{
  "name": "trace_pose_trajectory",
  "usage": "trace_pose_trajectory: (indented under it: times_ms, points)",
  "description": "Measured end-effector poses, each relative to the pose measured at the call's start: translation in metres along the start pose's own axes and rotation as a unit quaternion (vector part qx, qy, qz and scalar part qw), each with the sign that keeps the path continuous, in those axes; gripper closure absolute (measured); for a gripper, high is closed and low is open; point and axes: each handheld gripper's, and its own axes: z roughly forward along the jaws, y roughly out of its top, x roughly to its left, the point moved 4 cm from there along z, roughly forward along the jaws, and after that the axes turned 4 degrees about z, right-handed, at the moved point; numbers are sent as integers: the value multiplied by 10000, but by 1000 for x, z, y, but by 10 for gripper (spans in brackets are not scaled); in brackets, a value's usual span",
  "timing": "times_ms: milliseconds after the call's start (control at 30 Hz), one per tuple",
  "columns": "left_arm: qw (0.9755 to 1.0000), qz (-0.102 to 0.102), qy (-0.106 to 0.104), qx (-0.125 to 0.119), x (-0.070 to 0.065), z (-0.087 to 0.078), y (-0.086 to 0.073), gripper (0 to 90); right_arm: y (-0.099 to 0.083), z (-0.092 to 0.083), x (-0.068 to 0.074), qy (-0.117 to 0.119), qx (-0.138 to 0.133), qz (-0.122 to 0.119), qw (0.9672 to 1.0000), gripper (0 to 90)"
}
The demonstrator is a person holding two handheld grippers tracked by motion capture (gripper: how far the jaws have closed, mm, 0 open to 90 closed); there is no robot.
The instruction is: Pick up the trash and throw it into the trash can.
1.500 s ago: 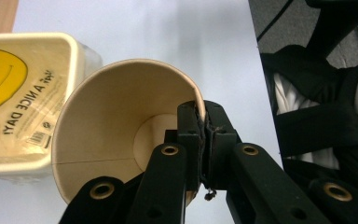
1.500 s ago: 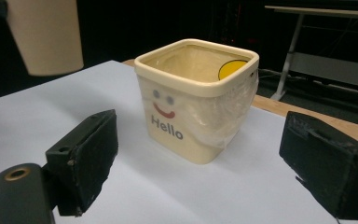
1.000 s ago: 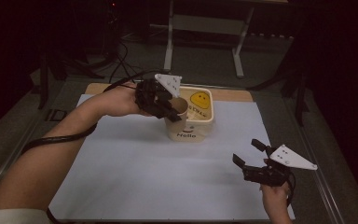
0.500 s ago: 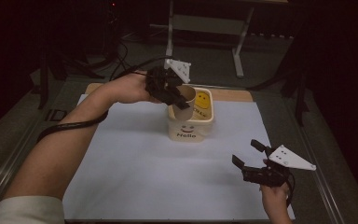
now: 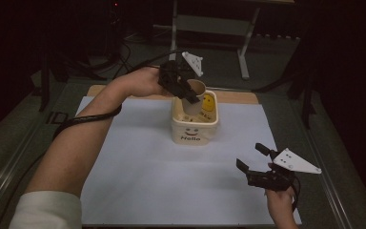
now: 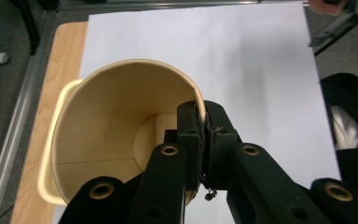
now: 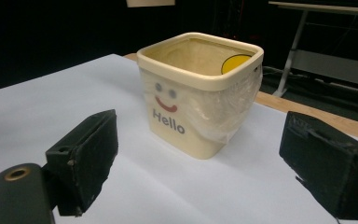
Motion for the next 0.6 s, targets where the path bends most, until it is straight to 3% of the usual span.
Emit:
trace_pose_trajectory:
  times_ms: [333,600]
  points:
    - [9999,-36,81,112,22,9,6,877,-1,0,-2,-2,12,0,10000,115]
    - [9997,-26,137,219,32,13,11,875,-1,-1,-3,8,18,13,10000,116]
